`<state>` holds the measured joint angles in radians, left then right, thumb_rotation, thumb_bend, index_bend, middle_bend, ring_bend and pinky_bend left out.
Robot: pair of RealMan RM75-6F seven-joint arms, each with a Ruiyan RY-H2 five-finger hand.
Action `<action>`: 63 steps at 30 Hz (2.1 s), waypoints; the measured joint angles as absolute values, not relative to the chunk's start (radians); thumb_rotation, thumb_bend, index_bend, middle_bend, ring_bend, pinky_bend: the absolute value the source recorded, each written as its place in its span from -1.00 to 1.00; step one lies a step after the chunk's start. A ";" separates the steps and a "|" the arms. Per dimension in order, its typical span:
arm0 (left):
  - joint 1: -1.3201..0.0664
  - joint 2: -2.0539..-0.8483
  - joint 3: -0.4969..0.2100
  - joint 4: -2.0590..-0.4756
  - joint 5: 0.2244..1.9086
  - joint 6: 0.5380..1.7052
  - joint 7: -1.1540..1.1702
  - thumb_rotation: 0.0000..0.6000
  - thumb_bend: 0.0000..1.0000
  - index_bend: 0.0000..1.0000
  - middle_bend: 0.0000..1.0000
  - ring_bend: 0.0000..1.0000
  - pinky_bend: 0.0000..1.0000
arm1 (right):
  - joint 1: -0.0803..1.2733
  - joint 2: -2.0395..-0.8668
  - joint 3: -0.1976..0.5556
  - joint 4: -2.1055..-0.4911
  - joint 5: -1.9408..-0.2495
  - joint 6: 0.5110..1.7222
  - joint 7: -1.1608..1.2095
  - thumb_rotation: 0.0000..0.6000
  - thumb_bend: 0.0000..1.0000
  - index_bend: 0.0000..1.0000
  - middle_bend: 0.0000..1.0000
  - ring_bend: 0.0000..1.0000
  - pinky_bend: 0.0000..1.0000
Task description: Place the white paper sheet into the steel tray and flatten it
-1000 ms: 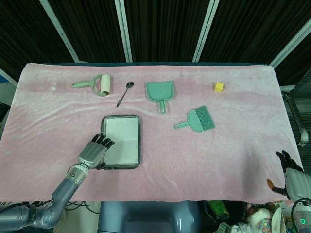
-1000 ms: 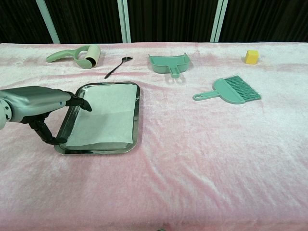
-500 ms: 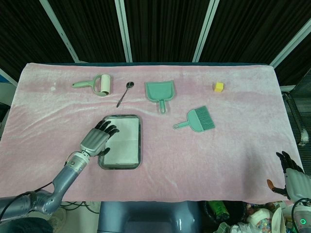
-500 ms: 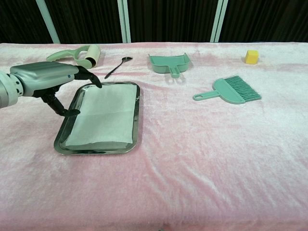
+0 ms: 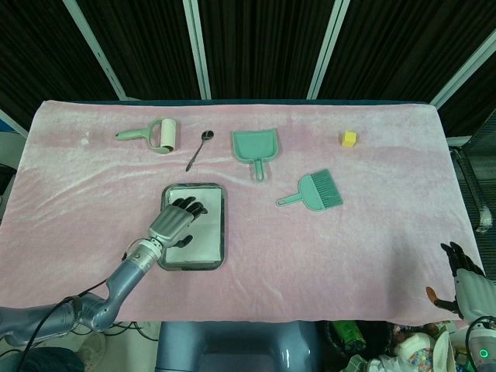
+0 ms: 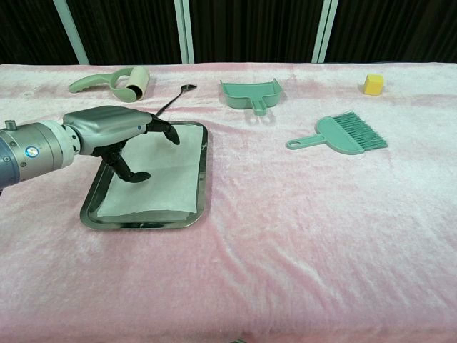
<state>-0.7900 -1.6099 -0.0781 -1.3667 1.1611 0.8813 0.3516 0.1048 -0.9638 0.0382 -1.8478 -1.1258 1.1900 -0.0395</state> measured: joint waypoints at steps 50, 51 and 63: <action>-0.767 -1.667 -0.068 -1.313 1.127 0.864 0.424 1.00 -0.32 -0.55 -0.63 -0.84 -0.60 | 0.108 -0.956 0.035 -1.852 -1.126 1.180 -0.027 1.00 -0.50 -1.00 -0.98 -0.81 -0.69; -0.767 -1.667 -0.069 -1.313 1.122 0.862 0.427 1.00 -0.32 -0.55 -0.63 -0.84 -0.60 | 0.108 -0.956 0.035 -1.852 -1.127 1.180 -0.026 1.00 -0.50 -1.00 -0.98 -0.81 -0.69; -0.768 -1.672 -0.074 -1.323 1.095 0.872 0.476 1.00 -0.32 -0.55 -0.63 -0.84 -0.60 | 0.109 -0.956 0.035 -1.852 -1.127 1.180 -0.026 1.00 -0.50 -1.00 -0.98 -0.81 -0.69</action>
